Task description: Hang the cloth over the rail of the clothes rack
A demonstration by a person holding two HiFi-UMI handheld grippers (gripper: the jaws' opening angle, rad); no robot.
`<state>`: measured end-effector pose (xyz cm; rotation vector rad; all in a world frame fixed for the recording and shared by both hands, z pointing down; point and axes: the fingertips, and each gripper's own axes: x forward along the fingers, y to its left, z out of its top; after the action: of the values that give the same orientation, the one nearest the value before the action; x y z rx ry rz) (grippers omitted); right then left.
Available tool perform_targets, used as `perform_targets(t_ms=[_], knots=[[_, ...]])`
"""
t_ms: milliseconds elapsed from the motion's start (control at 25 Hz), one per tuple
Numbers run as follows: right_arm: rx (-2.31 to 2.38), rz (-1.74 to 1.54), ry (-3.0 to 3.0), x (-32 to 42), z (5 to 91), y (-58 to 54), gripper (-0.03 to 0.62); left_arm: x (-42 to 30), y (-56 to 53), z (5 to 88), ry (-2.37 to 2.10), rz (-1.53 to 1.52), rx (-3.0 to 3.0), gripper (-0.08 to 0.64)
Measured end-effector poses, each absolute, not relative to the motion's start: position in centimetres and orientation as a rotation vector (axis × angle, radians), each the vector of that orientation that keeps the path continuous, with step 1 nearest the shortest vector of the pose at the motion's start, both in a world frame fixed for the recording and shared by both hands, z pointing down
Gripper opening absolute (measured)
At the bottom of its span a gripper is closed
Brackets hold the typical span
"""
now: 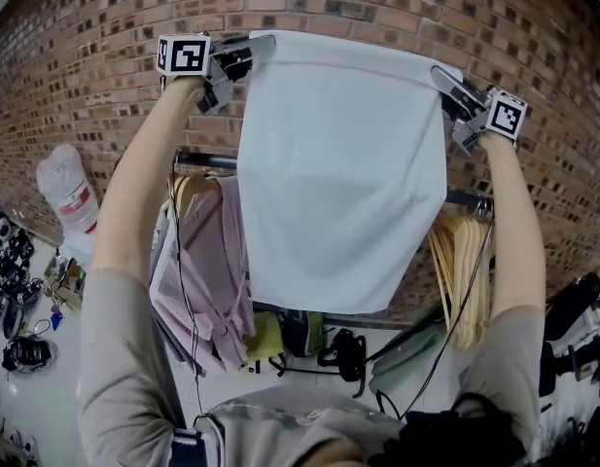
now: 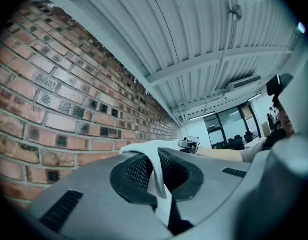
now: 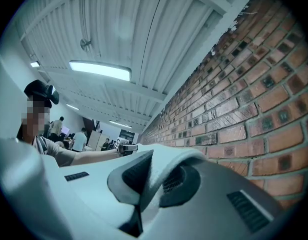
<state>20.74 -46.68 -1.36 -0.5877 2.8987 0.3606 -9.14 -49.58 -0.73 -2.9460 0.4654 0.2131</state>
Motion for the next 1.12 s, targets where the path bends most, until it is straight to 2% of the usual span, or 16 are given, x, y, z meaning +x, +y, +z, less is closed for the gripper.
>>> perform_targets(t_ms=[320,640,1120], knots=[[-0.636,0.302,2.900,20.7,-1.2,-49.6,0.020,-8.8,-53.5,-0.3,0.573,0.175,-2.972,0.018],[-0.740,0.003,2.916,22.0,7.1,-55.4,0.020,-7.2,-57.8,6.6,0.608,0.000,-2.992,0.018],[-0.719,-0.148,3.006,20.7,10.2,-56.5,0.021,-8.5,-59.4,11.1,0.599,0.110,-3.184,0.018]])
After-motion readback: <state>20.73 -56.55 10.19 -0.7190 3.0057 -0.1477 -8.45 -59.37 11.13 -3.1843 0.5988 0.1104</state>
